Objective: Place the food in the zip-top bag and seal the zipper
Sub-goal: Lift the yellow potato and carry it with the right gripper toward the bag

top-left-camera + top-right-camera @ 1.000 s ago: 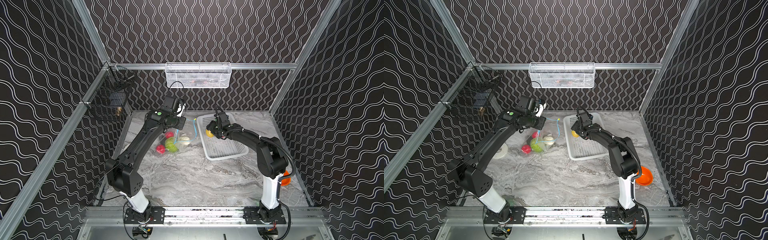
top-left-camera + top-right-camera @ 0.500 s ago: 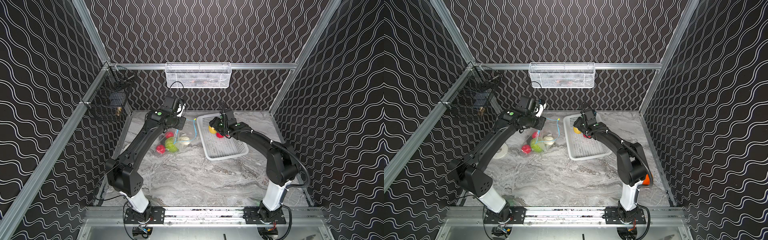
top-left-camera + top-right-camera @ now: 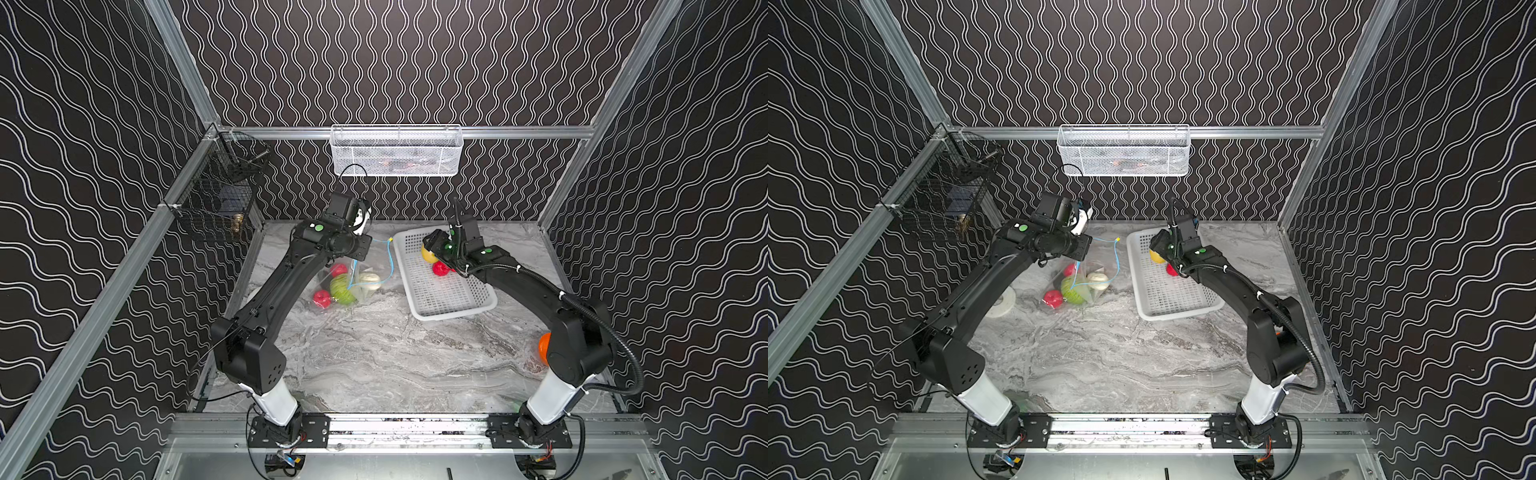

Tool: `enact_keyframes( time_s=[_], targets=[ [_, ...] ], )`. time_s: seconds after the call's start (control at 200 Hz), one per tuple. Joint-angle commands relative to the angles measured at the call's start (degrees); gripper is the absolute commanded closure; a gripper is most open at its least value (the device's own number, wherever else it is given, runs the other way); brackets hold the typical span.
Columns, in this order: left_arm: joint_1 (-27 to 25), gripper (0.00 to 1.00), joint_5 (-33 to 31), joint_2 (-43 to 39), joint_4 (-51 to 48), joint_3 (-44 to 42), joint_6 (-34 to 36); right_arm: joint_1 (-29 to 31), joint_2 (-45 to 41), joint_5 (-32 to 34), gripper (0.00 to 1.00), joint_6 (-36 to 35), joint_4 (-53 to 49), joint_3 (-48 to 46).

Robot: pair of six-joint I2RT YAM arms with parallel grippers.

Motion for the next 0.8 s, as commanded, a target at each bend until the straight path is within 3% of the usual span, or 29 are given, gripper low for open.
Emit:
enact_keyframes(
  time_s=[0.0,0.265,0.796],
  targets=[
    [0.05,1.00,0.16,-0.40,0.68,0.04,-0.43,0.01,-1.24,-0.56,0.42,-1.03,1.77,0.69],
    [0.04,1.00,1.11,0.46,0.15,1.45,-0.23,1.13,-2.97,-3.21,0.42,-1.04,3.45,0.75],
    [0.06,1.00,0.84,0.39,0.07,1.53,0.23,9.73,-6.23,-1.23,0.42,-1.40,8.81,0.40]
  ],
)
